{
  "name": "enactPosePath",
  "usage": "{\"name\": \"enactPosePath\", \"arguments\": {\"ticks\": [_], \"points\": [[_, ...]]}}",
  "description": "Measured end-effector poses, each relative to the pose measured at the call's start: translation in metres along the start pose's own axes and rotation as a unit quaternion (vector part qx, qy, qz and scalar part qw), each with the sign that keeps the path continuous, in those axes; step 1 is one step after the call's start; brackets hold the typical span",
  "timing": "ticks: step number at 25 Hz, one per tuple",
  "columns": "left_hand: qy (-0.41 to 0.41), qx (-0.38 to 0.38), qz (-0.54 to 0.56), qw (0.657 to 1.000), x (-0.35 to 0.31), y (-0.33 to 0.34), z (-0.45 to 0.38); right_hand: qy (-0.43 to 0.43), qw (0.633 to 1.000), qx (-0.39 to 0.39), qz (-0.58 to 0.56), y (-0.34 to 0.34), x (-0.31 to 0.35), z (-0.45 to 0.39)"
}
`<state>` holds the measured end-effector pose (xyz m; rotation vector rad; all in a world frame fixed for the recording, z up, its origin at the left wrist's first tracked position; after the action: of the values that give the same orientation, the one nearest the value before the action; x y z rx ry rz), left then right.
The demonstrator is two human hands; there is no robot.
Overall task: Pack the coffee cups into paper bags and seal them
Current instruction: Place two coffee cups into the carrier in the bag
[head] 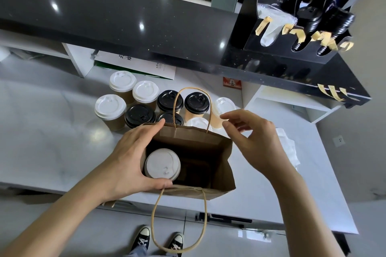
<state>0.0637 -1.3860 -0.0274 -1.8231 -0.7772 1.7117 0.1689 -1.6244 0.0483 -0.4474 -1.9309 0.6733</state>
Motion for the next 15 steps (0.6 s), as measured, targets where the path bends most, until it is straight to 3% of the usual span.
{"name": "enactPosePath", "arguments": {"ticks": [7, 15], "points": [[0.005, -0.002, 0.005, 1.000, -0.005, 0.003, 0.000, 0.051, 0.990, -0.033, 0.127, 0.018, -0.079, -0.027], [0.006, 0.005, 0.004, 1.000, -0.011, 0.004, -0.001, 0.113, 0.968, 0.036, 0.219, 0.059, -0.129, -0.069]]}}
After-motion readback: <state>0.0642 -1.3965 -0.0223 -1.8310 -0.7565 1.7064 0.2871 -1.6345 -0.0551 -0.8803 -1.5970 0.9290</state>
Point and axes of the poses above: each hand's wrist, its own z-axis away from the middle knuckle, its own y-axis out of the palm, x = y × z, the point moved 9 cm from there along -z, towards the middle knuckle, and after that the axes turned 9 degrees about -x, right-handed, at the moved point
